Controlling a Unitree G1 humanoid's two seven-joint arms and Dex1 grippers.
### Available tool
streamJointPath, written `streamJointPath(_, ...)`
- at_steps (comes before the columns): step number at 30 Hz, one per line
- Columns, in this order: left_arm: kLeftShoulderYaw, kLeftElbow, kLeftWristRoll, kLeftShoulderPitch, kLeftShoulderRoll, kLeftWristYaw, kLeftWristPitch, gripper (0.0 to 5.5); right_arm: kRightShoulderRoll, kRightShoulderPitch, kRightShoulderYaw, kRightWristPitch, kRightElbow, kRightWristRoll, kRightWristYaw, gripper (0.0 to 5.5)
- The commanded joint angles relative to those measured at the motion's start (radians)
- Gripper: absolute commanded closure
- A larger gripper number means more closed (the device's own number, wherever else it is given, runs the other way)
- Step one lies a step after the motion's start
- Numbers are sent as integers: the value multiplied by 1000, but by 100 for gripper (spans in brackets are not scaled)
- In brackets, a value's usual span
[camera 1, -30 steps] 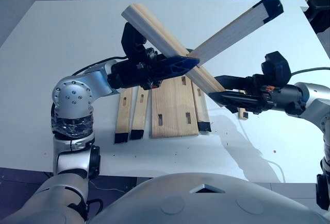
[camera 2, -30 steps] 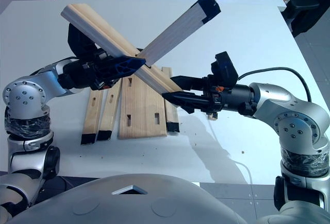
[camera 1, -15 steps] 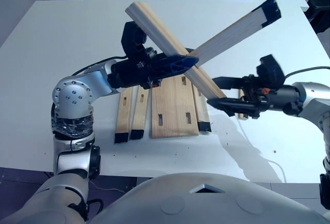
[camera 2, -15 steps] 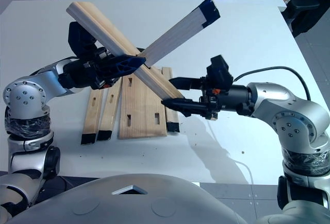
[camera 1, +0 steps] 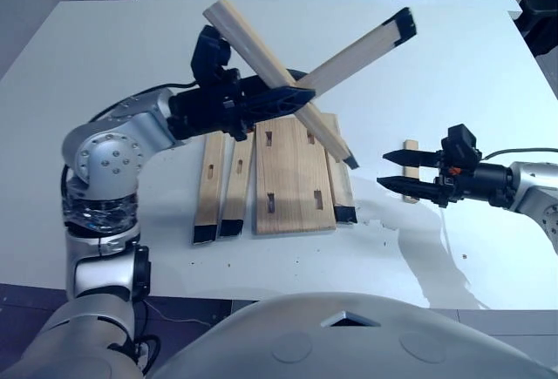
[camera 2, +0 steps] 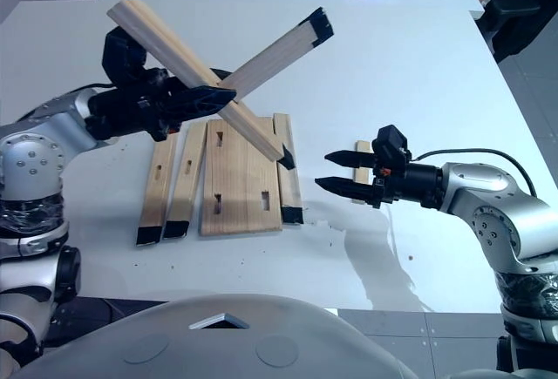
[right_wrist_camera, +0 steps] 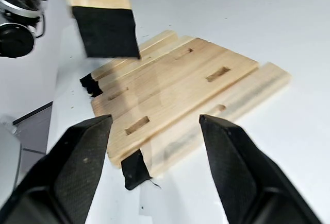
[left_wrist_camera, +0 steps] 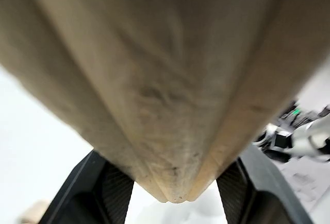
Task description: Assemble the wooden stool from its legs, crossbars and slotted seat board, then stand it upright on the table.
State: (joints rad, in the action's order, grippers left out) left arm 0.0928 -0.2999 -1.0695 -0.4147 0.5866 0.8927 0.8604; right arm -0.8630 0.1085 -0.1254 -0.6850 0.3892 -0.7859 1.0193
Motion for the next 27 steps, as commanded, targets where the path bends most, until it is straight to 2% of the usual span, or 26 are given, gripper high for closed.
streamJointPath(1,-3,-50,112,16,85,77,-80,344,26,72,-44,19,47,8,-35,241)
streamJointPath(5,18,-133,244,121,173,170,-219,344,48,156,-102,28,86,11,-76,241)
streamJointPath(11,168,-217,280,355,266,282,-317,344,83,282,-200,28,158,-7,-123,241)
streamJointPath(14,195,-248,272,411,270,282,-331,344,103,313,-218,24,187,-10,-145,241)
streamJointPath(22,172,-273,253,476,247,266,-332,344,127,284,-203,29,189,1,-179,241)
streamJointPath(27,162,-253,329,546,243,305,-425,344,131,283,-206,28,193,-3,-179,241)
